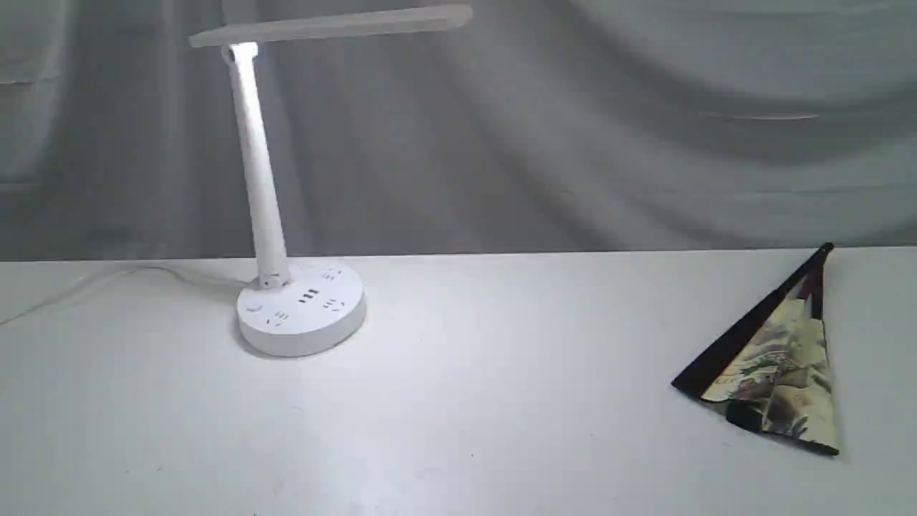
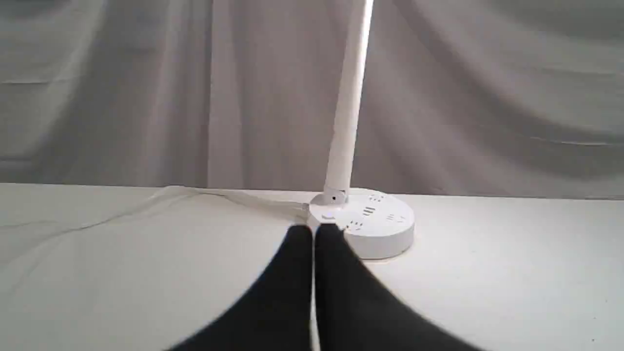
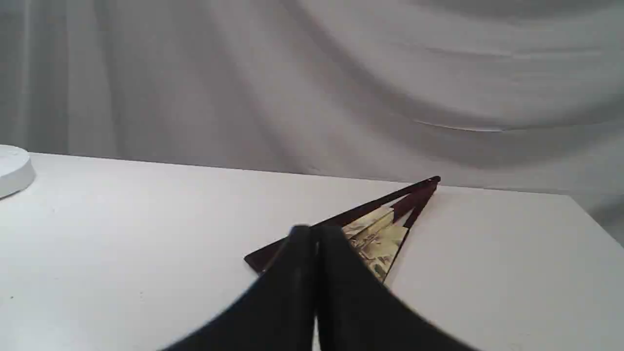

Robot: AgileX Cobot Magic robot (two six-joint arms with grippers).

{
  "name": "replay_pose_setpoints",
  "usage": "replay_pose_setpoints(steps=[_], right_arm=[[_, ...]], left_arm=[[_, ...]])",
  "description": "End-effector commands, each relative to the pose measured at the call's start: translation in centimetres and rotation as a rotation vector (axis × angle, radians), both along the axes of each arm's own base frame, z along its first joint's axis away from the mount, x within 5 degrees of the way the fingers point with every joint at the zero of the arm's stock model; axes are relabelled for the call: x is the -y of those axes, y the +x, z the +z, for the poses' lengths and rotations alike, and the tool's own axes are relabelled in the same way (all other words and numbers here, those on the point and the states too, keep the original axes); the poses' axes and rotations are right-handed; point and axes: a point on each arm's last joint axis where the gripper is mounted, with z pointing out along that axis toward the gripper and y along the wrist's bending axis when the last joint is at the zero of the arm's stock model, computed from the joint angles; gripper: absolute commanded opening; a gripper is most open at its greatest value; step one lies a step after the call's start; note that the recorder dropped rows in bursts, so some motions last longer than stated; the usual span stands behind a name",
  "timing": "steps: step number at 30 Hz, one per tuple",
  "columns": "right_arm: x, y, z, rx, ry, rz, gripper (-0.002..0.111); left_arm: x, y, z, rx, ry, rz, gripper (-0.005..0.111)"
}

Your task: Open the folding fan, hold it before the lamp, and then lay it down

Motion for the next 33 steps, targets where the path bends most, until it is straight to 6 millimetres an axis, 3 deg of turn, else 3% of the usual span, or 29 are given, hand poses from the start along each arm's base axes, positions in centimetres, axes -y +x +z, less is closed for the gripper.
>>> replay_pose_setpoints(steps=[1, 9, 19, 26, 33], right_arm=[[0.0, 0.0, 0.0, 0.015, -0.008, -0.008, 0.000], [0.1, 0.0, 0.6, 0.074, -0.015, -0.010, 0.000], [0.0, -0.1, 1.0, 0.131, 0.161, -0.005, 0.000], [-0.4, -1.0, 5.2, 0.184, 0.237, 0.035, 0.000], [-1.1, -2.9, 10.0, 0.253, 0.281, 0.094, 0.000]], left_arm=[[0.0, 0.0, 0.1, 0.027, -0.002, 0.003, 0.000], [0.0, 0.0, 0.3, 0.038, -0.020, 0.003, 0.000], [0.0, -0.2, 1.6, 0.089, -0.202, -0.003, 0.000], [0.0, -1.2, 5.6, 0.145, -0.261, -0.022, 0.000], [0.0, -3.2, 9.3, 0.082, -0.233, -0.035, 0.000]])
